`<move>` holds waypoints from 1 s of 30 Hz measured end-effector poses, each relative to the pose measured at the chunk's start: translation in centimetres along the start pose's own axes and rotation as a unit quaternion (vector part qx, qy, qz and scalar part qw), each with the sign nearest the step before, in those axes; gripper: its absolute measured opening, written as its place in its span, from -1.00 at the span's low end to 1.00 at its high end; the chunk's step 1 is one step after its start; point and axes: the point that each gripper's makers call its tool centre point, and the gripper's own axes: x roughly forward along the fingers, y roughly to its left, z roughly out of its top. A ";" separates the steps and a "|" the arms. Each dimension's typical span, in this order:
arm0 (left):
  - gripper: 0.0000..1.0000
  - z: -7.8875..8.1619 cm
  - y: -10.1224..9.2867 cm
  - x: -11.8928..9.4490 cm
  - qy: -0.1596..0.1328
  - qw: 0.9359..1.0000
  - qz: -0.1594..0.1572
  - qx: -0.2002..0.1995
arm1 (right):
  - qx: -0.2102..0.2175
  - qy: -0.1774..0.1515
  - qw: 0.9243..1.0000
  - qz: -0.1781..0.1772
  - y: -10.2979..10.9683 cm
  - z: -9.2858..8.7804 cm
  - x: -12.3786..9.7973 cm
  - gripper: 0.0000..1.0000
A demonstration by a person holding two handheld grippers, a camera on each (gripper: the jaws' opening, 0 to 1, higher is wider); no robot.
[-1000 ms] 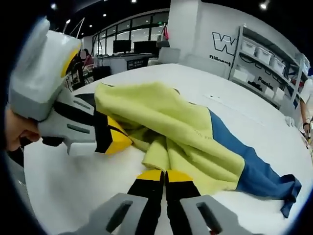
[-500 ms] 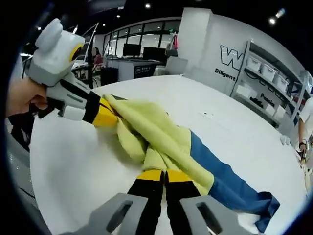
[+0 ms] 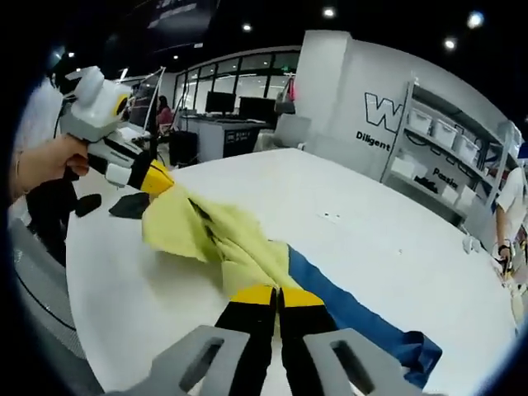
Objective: Fold the garment on the visible template until the final outline fits inside the template.
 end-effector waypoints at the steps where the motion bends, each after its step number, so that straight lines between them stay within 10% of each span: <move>1: -0.90 0.0 0.0 -0.1 0.000 1.000 0.000 0.001 | 0.003 0.001 1.000 0.005 0.1 0.0 -0.3 -1.00; 16: -0.90 -2.6 -0.7 -7.2 0.027 0.997 -0.072 0.017 | 0.012 0.063 0.994 0.093 2.5 -3.6 -7.0 -1.00; 30: -0.90 -11.2 -1.4 -9.0 0.139 0.986 -0.092 -0.012 | 0.000 0.127 0.985 0.118 4.4 -9.3 -7.5 -1.00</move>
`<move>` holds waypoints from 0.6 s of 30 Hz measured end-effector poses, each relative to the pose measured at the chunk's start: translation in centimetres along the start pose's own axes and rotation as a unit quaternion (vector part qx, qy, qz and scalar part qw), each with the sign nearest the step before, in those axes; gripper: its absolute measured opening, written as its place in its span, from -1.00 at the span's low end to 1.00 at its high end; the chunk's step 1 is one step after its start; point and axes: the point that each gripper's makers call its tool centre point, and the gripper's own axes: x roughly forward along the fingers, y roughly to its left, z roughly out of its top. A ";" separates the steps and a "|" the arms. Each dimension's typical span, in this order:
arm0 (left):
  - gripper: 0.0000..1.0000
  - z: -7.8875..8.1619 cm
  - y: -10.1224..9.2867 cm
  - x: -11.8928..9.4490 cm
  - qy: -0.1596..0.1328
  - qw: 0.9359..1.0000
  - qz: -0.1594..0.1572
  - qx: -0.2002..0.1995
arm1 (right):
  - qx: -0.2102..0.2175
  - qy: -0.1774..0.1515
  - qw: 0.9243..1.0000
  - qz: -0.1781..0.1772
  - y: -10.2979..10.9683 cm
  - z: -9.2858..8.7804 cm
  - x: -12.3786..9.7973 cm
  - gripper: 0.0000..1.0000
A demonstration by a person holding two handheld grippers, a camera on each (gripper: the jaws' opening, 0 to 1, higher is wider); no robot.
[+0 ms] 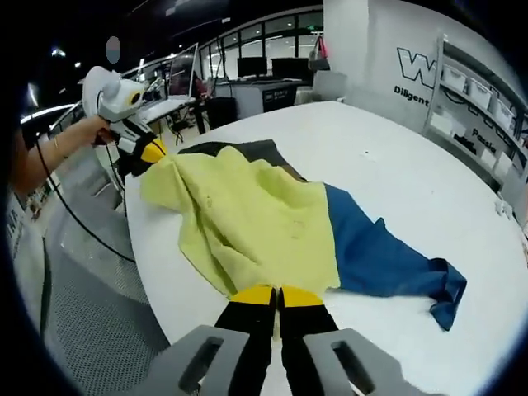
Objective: Fold the garment on the visible template until the final outline fits inside the template.
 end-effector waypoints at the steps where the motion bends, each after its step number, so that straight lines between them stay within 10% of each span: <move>1: -0.90 -0.3 0.3 0.1 -0.001 1.000 0.001 -0.001 | 0.004 -0.002 1.000 -0.003 -0.2 -0.1 0.1 -1.00; 18: -0.90 -2.2 2.5 3.8 -0.002 0.998 0.055 -0.013 | 0.065 -0.036 0.995 -0.067 -3.7 -1.7 5.2 -1.00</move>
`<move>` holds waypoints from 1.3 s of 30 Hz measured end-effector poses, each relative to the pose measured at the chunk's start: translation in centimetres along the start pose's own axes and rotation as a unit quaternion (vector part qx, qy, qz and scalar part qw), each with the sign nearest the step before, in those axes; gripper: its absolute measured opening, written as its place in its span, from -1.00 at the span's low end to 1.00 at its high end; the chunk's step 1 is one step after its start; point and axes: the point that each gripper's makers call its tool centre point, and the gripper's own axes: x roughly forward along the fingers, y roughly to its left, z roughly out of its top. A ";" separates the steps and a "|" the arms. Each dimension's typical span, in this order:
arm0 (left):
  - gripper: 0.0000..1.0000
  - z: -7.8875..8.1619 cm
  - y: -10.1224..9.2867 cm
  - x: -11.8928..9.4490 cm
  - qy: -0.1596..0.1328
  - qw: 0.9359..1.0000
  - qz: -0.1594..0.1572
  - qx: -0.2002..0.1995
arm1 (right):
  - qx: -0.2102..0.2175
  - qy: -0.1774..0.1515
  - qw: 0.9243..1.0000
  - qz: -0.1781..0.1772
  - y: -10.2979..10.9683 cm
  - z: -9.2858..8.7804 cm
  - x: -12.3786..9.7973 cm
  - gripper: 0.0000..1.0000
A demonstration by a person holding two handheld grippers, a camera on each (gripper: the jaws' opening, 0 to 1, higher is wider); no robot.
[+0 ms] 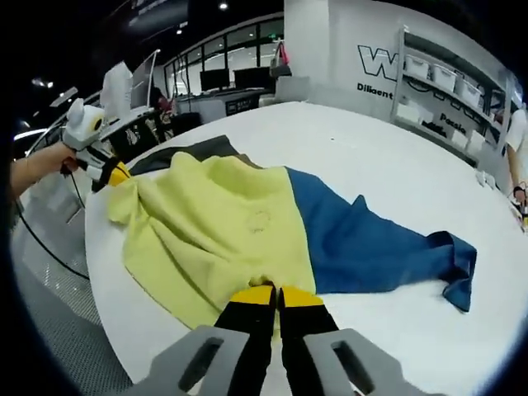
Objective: Fold the garment on the visible template until the final outline fits inside the template.
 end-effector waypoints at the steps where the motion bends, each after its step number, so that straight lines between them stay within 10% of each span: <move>1: -0.90 0.0 0.0 0.0 0.000 1.000 0.001 -0.002 | -0.001 0.002 1.000 0.000 0.0 -0.1 0.1 -1.00; 14: -0.86 -0.9 2.2 0.7 -0.020 0.996 0.058 -0.059 | 0.015 0.018 0.999 -0.029 -1.1 -0.7 0.6 -0.99; 22: -0.54 -1.3 3.6 -2.3 -0.040 0.986 0.084 -0.138 | 0.099 0.005 0.995 -0.026 -1.1 -0.2 -3.1 -0.47; 39: -0.25 -3.9 -0.8 -2.8 -0.005 0.987 0.053 -0.149 | 0.104 0.059 0.992 -0.025 1.7 -4.4 -2.2 -0.53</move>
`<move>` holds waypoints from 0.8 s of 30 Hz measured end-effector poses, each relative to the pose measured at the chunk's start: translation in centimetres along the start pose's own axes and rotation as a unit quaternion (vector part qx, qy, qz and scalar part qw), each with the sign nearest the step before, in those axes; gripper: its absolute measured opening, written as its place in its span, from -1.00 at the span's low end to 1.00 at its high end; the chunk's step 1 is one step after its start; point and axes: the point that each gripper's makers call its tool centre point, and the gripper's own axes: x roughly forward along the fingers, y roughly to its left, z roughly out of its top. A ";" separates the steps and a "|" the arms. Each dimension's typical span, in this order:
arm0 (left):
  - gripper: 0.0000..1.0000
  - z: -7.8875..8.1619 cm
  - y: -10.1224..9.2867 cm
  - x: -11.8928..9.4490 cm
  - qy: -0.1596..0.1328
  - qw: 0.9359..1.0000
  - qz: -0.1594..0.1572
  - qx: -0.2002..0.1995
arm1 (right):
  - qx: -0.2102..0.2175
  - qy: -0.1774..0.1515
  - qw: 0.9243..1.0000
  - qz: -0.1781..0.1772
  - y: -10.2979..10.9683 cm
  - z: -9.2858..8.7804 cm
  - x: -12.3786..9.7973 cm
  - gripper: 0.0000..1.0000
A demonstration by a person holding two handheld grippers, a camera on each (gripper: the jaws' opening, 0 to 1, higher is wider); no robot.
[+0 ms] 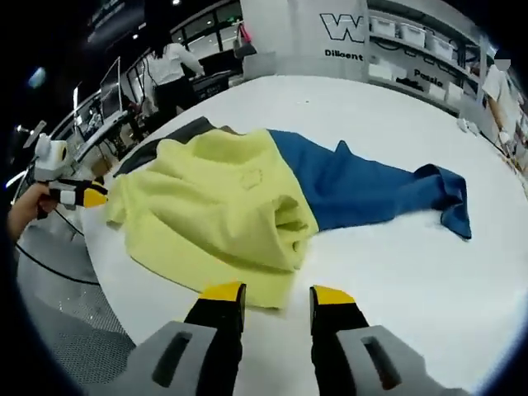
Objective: Fold the garment on the visible template until the final outline fits inside the template.
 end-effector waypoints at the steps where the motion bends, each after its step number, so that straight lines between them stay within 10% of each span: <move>1: -0.28 0.0 0.0 0.0 0.000 1.000 0.000 0.001 | 0.010 0.001 1.000 0.004 0.1 0.0 0.1 -0.54; 13: -0.73 -2.0 -0.1 1.1 0.034 0.999 0.003 0.020 | 0.013 0.011 1.000 -0.020 -0.1 -0.6 0.6 -1.00; 24: -0.91 -2.8 0.0 0.6 0.068 0.996 0.003 0.058 | -0.020 0.052 0.998 -0.008 0.9 -2.1 -1.6 -1.00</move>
